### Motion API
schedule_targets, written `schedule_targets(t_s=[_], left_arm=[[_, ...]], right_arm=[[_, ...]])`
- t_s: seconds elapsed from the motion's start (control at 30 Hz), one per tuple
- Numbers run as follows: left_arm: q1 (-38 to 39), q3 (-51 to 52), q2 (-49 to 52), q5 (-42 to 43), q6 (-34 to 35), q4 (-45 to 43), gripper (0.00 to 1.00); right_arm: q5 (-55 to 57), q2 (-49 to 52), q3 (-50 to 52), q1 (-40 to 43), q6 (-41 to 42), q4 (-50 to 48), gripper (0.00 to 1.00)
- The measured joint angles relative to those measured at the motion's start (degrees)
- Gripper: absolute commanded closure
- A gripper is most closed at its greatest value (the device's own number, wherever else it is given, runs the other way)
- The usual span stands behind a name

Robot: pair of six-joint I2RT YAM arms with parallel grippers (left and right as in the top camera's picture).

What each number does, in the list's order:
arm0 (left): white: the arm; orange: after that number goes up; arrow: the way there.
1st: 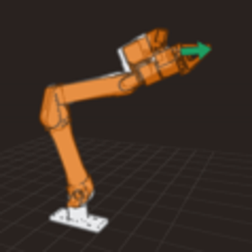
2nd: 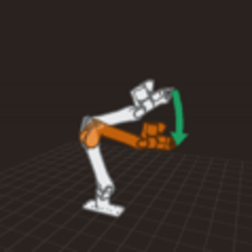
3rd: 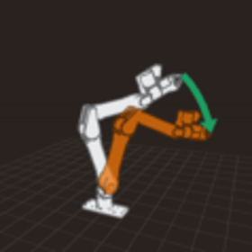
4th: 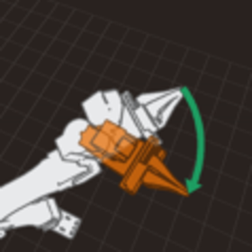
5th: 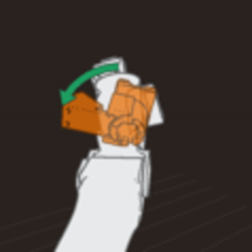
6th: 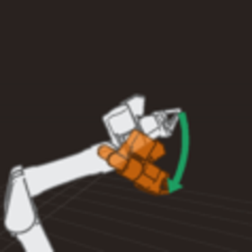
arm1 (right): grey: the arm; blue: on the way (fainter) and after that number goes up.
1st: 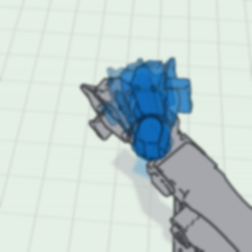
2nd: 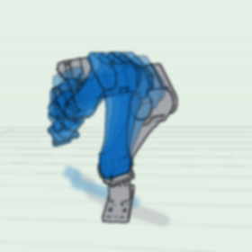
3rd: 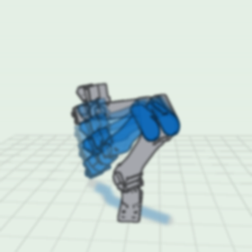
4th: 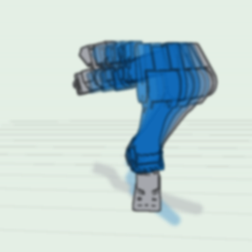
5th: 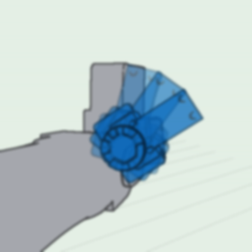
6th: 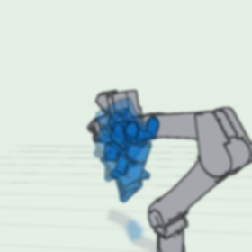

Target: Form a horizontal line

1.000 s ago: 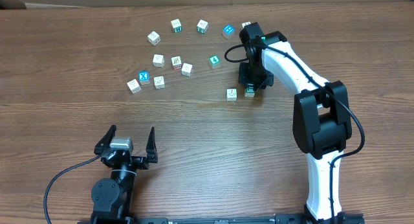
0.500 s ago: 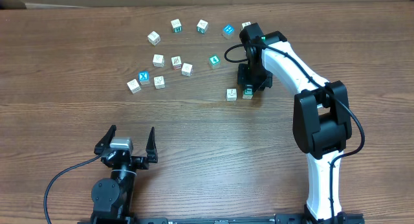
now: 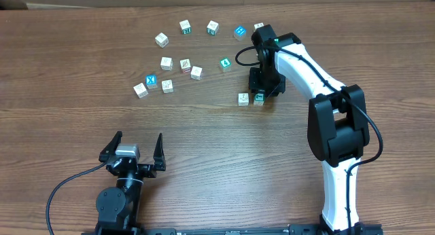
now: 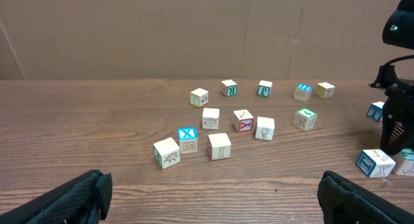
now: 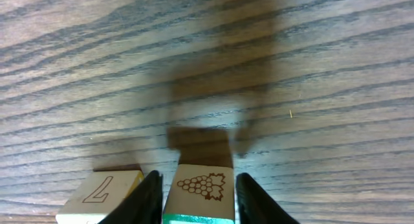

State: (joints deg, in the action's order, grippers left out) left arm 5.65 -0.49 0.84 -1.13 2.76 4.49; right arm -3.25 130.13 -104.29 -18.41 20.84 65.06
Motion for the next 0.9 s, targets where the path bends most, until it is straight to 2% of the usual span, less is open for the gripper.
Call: schedule_targets(t_s=[0.17, 0.5, 0.73, 0.9], left_arm=[[0.00, -0.02, 0.00, 0.00, 0.00, 0.00, 0.00], [0.00, 0.00, 0.00, 0.00, 0.00, 0.00, 0.00], [0.00, -0.02, 0.00, 0.02, 0.00, 0.00, 0.01], [0.00, 0.00, 0.00, 0.00, 0.00, 0.00, 0.00]], right_arm=[[-0.37, 0.00, 0.00, -0.02, 0.09, -0.02, 0.55], [1.07, 0.00, 0.02, 0.00, 0.09, -6.80, 0.55], [3.78, 0.00, 0.02, 0.83, 1.95, -8.46, 0.61], [5.03, 0.00, 0.02, 2.89, 3.48, -6.80, 0.71]])
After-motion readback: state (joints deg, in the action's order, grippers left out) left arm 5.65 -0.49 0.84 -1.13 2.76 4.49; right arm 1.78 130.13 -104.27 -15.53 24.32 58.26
